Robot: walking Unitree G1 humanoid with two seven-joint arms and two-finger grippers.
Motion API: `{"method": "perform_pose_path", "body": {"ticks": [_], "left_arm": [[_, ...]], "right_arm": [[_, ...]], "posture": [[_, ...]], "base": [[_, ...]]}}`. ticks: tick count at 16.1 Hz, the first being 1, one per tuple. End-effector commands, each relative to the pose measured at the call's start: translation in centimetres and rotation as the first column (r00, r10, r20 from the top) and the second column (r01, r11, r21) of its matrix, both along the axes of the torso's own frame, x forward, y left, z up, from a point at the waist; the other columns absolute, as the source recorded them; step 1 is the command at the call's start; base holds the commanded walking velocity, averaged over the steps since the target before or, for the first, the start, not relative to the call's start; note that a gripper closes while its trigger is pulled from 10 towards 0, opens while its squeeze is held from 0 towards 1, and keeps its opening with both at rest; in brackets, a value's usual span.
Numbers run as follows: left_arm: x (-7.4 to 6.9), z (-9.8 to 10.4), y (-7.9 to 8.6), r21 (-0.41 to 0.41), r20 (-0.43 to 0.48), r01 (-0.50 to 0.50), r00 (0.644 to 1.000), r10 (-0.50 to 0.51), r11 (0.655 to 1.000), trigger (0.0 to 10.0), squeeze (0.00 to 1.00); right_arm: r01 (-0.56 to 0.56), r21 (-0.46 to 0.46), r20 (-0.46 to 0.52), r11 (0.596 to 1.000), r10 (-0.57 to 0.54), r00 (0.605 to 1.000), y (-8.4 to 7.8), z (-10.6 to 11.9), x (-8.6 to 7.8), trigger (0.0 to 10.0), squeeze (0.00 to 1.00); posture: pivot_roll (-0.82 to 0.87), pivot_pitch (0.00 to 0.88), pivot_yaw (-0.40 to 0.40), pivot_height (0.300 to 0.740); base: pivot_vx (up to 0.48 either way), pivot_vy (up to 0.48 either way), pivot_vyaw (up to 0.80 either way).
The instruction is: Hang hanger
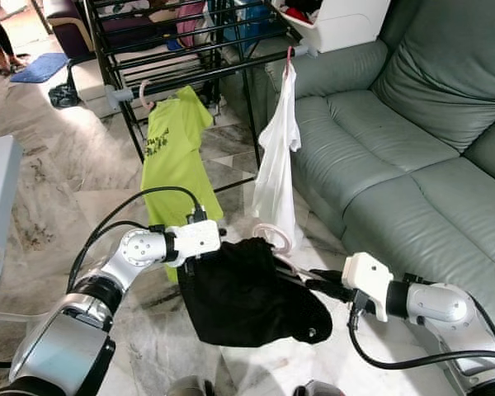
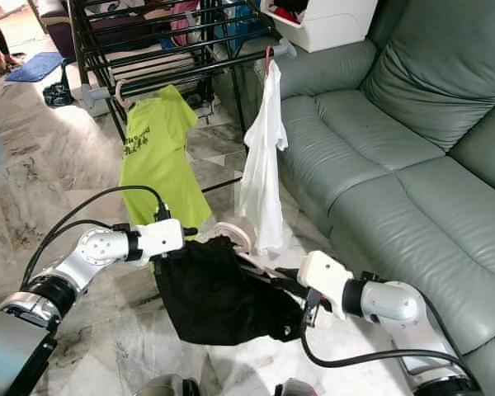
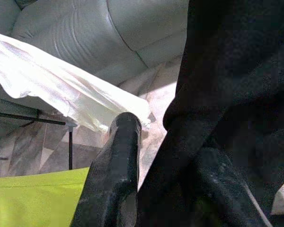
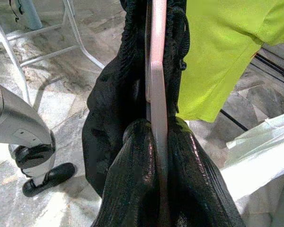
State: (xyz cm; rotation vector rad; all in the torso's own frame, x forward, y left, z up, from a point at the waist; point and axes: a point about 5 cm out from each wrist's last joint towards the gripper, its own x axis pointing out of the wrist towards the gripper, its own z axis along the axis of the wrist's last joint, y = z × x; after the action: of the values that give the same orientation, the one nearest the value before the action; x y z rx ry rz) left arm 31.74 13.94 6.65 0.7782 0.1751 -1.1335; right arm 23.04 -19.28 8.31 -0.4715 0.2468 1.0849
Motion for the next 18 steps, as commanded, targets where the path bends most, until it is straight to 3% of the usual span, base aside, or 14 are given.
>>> {"method": "perform_pose_path", "body": {"ticks": [1,7,8,10,12,13,15,18], "left_arm": [[0.5,0.7,0.2,-0.009,0.008,-0.008,1.000,0.008,1.000,0.0,0.00],[-0.2,0.2,-0.2,-0.013,-0.012,0.042,0.999,-0.043,0.999,0.0,0.00],[-0.3,0.1,-0.2,-0.016,-0.011,0.045,0.999,-0.045,0.999,0.0,0.00],[-0.3,0.0,-0.3,-0.022,-0.010,0.042,0.999,-0.042,0.999,0.0,0.00],[-0.3,-0.1,-0.3,-0.025,-0.012,0.033,0.999,-0.033,0.999,0.0,0.00],[-0.4,-0.2,-0.2,-0.031,-0.018,0.025,1.000,-0.026,0.999,0.0,0.00],[-0.3,-0.3,0.0,-0.064,-0.033,-0.033,0.999,0.031,0.997,0.0,0.00],[0.1,-0.3,0.5,-0.124,-0.051,-0.138,0.990,0.132,0.983,0.0,0.00]], "right_arm": [[-0.022,0.006,0.032,1.000,0.022,0.999,0.5,0.4,0.3,10.0,0.00],[-0.017,-0.026,0.063,1.000,0.019,0.998,0.3,0.1,0.8,10.0,0.00],[-0.014,-0.024,0.029,1.000,0.014,0.999,0.1,0.0,0.8,10.0,1.00],[-0.032,-0.023,-0.029,0.999,0.031,0.999,-0.3,0.1,0.8,10.0,1.00],[-0.037,-0.059,-0.027,0.998,0.036,0.999,-1.4,1.1,1.5,10.0,1.00],[0.009,-0.061,0.011,0.998,-0.009,1.000,-2.2,2.0,2.6,10.0,1.00],[0.168,0.002,0.197,0.986,-0.165,0.966,-4.3,6.1,6.1,10.0,1.00],[0.221,0.138,0.271,0.966,-0.251,0.929,-4.9,9.5,7.4,10.0,1.00]], "posture": [[-0.08,0.000,0.084,0.740],[-0.08,0.000,0.077,0.740],[-0.08,0.000,0.077,0.740],[-0.08,0.000,0.074,0.740],[-0.08,0.000,0.073,0.740],[-0.08,0.000,0.073,0.740],[-0.08,0.000,0.072,0.740],[-0.08,0.000,0.068,0.740]], "base": [[0.000,0.000,0.00],[0.000,0.000,0.00],[0.000,0.000,0.00],[0.000,0.000,0.00],[0.000,0.000,0.00],[0.000,0.000,0.00],[0.000,0.000,0.00],[0.000,0.000,0.00]]}}
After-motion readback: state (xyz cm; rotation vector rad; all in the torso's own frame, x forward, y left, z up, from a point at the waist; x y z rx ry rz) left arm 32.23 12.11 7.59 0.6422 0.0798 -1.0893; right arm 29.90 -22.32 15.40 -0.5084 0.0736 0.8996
